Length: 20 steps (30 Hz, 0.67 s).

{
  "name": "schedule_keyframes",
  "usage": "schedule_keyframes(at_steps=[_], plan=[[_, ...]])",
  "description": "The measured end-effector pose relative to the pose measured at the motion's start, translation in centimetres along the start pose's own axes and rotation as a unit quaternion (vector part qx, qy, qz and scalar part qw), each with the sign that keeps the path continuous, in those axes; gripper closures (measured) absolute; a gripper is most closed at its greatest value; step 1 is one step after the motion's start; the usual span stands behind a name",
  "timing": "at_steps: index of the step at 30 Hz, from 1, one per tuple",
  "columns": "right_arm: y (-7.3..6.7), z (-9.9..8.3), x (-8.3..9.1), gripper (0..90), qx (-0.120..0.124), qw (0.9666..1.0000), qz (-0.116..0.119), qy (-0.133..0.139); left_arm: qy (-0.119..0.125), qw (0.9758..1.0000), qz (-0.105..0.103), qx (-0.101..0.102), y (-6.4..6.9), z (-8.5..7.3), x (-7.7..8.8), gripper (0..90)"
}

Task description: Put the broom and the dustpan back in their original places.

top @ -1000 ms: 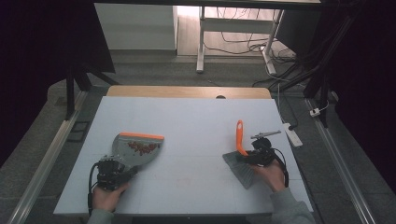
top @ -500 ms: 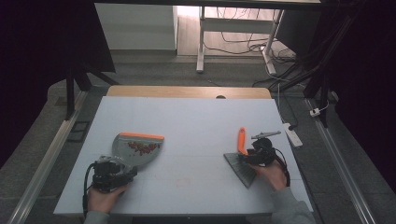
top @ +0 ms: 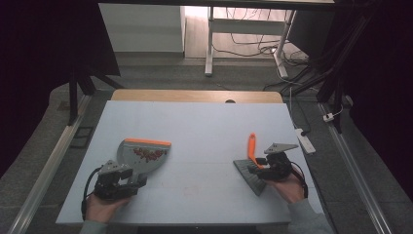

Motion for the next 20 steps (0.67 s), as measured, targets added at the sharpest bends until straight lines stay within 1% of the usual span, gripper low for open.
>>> schedule_keyframes(at_steps=[4, 7, 11, 16, 20], plan=[[-0.6, -0.6, 0.4, 48.1, 0.016, 0.9998, 0.004, 0.013, -0.003, 0.9996, -0.020, -0.020, 0.5, 0.4, -0.4, 33.7], [-1.0, -1.0, 0.7, 48.2, 0.026, 0.9994, 0.006, 0.020, -0.006, 0.9992, -0.025, -0.030, 0.7, 0.5, -0.6, 33.9], [-1.2, -1.5, 0.8, 48.2, 0.035, 0.9991, 0.005, 0.023, -0.008, 0.9990, -0.028, -0.033, 0.6, 0.6, -0.8, 33.9], [-1.3, -1.4, 1.1, 48.2, 0.041, 0.9985, 0.002, 0.036, -0.009, 0.9989, -0.029, -0.036, 0.6, 0.6, -0.9, 33.9], [-1.3, -1.4, 1.2, 48.2, 0.048, 0.9981, -0.001, 0.039, -0.008, 0.9988, -0.028, -0.039, 0.6, 0.6, -1.0, 33.9]])
Point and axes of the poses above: each handheld gripper's, and its own axes: x roughly backward along the jaws, z roughly out of its top, y roughly to its right, the point moved 8 cm from there along -x, roughly forward along the jaws, and after that the axes turned 10 degrees about -y, right-handed, at the moved point
